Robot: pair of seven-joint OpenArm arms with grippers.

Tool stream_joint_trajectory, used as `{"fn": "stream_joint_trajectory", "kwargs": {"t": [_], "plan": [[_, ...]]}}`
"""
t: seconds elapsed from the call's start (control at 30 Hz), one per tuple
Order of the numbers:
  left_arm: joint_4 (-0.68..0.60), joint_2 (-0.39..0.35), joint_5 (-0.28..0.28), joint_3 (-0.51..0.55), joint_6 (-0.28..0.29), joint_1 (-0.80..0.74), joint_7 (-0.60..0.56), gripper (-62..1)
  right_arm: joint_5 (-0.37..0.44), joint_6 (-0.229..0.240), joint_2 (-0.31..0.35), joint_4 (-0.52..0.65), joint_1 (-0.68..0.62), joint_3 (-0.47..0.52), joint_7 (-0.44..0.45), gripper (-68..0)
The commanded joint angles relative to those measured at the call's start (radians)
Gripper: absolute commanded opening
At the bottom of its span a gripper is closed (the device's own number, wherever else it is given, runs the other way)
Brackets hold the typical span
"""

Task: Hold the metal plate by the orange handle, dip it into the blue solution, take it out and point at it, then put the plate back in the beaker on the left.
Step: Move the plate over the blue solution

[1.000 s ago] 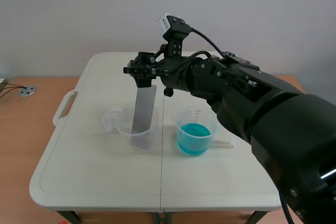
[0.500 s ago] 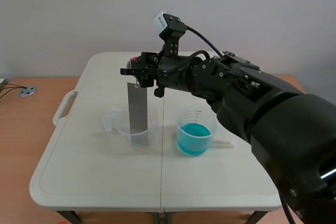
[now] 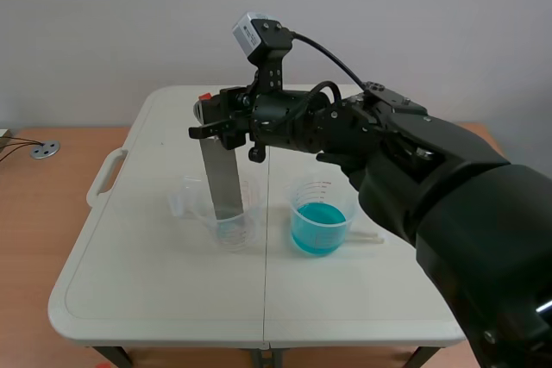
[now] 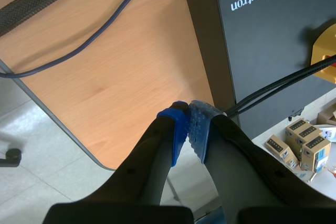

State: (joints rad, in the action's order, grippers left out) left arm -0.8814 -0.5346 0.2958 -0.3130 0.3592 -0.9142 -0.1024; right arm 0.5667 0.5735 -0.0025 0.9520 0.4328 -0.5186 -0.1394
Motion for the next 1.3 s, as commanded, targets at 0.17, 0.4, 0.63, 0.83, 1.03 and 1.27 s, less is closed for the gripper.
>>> {"fn": "stream_joint_trajectory", "kwargs": {"t": [0.17, 0.4, 0.63, 0.83, 1.03, 1.27], "plan": [[-0.013, 0.002, 0.000, -0.001, 0.003, -0.013, -0.003, -58.6, -0.049, 0.003, 0.029, 0.113, -0.018, 0.002, 0.025, -66.3], [-0.013, 0.002, 0.000, -0.001, 0.003, -0.013, -0.003, -58.6, -0.074, 0.003, 0.073, 0.235, -0.066, 0.002, 0.042, -66.2], [-0.013, 0.003, 0.000, -0.001, 0.003, -0.013, -0.006, -58.6, -0.115, -0.001, 0.114, 0.368, -0.101, 0.002, 0.045, -66.3], [-0.013, 0.003, 0.000, -0.001, 0.003, -0.013, -0.006, -58.6, -0.119, -0.002, 0.150, 0.476, -0.116, 0.003, 0.045, -66.3], [-0.014, 0.002, 0.000, 0.000, 0.003, -0.013, -0.007, -58.6, -0.119, -0.005, 0.192, 0.591, -0.140, 0.011, 0.040, -66.3], [-0.039, -0.005, 0.000, 0.064, 0.003, -0.014, -0.006, -58.6, -0.118, -0.004, 0.240, 0.716, -0.189, 0.063, 0.039, -66.3]]}}
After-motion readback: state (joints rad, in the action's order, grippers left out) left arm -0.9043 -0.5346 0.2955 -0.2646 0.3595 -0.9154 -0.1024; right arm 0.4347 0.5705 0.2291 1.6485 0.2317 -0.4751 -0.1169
